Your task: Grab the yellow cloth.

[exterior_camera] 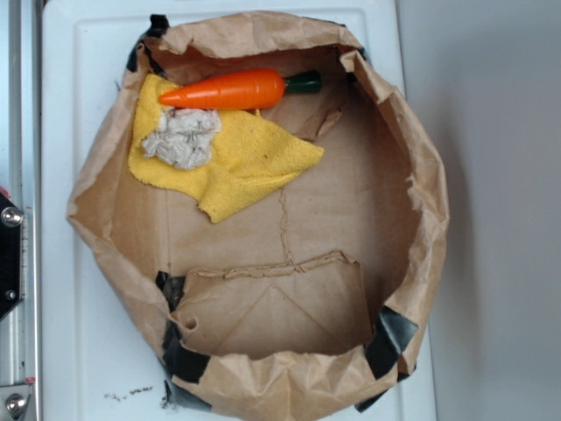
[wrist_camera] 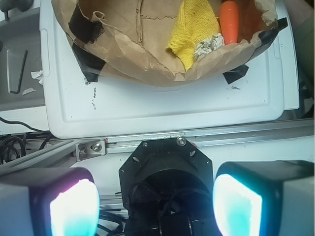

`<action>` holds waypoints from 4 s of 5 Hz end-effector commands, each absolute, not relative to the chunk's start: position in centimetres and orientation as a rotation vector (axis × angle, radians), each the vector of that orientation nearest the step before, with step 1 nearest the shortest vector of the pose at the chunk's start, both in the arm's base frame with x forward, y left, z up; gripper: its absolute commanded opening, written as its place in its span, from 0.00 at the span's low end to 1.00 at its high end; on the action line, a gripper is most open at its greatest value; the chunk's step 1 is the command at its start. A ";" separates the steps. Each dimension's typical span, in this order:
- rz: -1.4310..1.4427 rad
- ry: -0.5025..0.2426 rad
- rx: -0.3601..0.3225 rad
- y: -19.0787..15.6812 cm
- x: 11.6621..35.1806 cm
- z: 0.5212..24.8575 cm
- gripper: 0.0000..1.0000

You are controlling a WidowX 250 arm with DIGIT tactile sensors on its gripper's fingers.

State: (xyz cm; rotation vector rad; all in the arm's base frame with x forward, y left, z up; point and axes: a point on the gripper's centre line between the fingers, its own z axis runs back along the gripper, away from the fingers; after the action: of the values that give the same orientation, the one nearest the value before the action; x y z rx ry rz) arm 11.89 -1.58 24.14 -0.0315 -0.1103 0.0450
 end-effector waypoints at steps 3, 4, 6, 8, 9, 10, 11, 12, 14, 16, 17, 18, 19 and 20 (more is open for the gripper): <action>0.117 -0.128 -0.010 -1.6 21.9 23.3 1.00; 0.134 -0.171 -0.001 0.0 23.9 22.6 1.00; -0.279 -0.326 -0.016 6.5 20.1 21.2 1.00; -0.232 -0.222 -0.015 7.6 23.3 19.7 1.00; -0.241 -0.199 0.027 6.3 26.4 17.8 1.00; -0.281 -0.196 -0.006 5.7 29.6 15.1 1.00; -0.332 -0.227 -0.072 4.7 34.1 12.8 1.00; -0.357 -0.231 -0.048 4.6 34.5 12.5 1.00; -0.357 -0.231 -0.048 4.6 34.5 12.5 1.00; -0.357 -0.231 -0.048 4.6 34.5 12.5 1.00; -0.413 -0.295 -0.080 5.8 30.3 12.2 1.00; -0.417 -0.319 -0.081 6.0 28.8 11.5 1.00; -0.439 -0.344 -0.035 5.7 27.1 10.8 1.00; -0.431 -0.332 -0.008 5.3 27.4 10.4 1.00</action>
State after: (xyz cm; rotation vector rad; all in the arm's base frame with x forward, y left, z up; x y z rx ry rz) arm 26.70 5.54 9.03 -0.0319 -0.2996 -0.4305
